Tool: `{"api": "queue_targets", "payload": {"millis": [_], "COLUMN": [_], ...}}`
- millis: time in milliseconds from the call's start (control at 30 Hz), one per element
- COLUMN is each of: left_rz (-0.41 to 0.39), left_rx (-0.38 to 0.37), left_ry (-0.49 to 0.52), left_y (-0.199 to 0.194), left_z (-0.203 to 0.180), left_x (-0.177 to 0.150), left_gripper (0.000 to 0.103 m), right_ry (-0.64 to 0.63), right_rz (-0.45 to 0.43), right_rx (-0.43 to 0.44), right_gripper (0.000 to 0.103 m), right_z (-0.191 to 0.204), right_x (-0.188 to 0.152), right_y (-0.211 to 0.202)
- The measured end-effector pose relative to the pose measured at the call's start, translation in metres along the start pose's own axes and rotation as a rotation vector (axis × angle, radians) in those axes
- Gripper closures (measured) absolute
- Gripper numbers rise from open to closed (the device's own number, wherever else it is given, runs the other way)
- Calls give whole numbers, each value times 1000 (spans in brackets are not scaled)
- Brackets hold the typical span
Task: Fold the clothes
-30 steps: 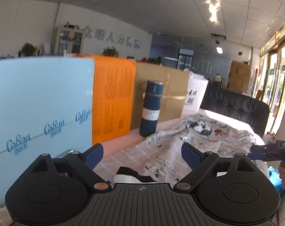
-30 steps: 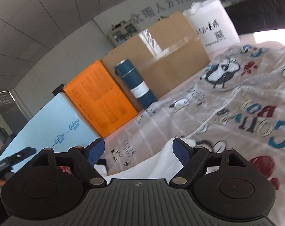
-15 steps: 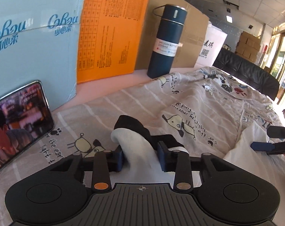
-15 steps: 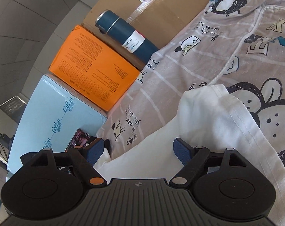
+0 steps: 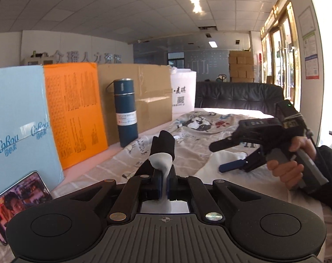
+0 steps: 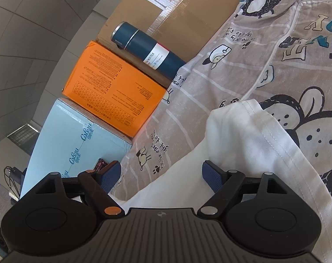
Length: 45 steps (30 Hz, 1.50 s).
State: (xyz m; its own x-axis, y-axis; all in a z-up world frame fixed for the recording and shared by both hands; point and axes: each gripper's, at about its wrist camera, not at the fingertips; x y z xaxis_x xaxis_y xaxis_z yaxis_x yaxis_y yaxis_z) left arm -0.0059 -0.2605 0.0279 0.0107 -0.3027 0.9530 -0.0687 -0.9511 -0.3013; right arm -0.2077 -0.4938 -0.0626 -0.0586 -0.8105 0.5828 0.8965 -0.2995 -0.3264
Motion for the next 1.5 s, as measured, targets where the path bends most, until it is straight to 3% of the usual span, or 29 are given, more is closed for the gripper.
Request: {"api": "queue_targets", "payload": {"millis": [200, 367, 533, 733, 867, 1000, 1100, 1133, 1233, 1333, 1500], "left_rz": [-28, 71, 185, 194, 183, 178, 171, 168, 150, 106, 53], "left_rx": [-38, -99, -133, -125, -118, -114, -110, -107, -89, -55, 7], "left_ry": [23, 51, 86, 88, 98, 100, 98, 96, 77, 52, 11], "left_y": [-37, -48, -42, -43, -48, -50, -52, -53, -54, -60, -68], "left_z": [-27, -38, -42, -43, -48, -49, -49, -49, -45, -39, -26], "left_x": [-17, -44, -66, -70, -72, -73, -72, -72, -70, -64, -55], "left_gripper": [101, 101, 101, 101, 100, 100, 100, 100, 100, 100, 100], "right_ry": [36, 109, 81, 83, -44, -233, -274, -261, -196, -80, 140], "right_rz": [-8, -4, -5, -12, 52, 127, 185, 185, 100, -42, -219], "right_rx": [-23, -65, -137, -214, -393, -630, -729, -728, -680, -523, -385], "right_gripper": [23, 22, 22, 25, 46, 58, 87, 96, 98, 99, 98], "right_z": [1, -6, 4, 20, 48, 67, 60, 56, 48, 41, 10], "right_x": [6, 12, 18, 31, 46, 51, 49, 48, 49, 40, -8], "right_y": [-9, -21, -32, -37, -20, 11, 25, 23, -4, -47, -97]}}
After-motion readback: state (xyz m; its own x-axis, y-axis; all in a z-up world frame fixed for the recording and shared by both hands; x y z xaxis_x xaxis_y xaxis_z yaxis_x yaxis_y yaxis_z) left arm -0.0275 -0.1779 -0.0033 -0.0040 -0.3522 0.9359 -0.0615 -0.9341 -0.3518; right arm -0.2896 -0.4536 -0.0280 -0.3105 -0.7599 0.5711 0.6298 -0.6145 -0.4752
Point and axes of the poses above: each gripper's, at about its wrist camera, not at the fingertips, and y roughly the way its jaws point, z to its left, x to its top, and after that the axes turned 7 degrees about -y, right-handed
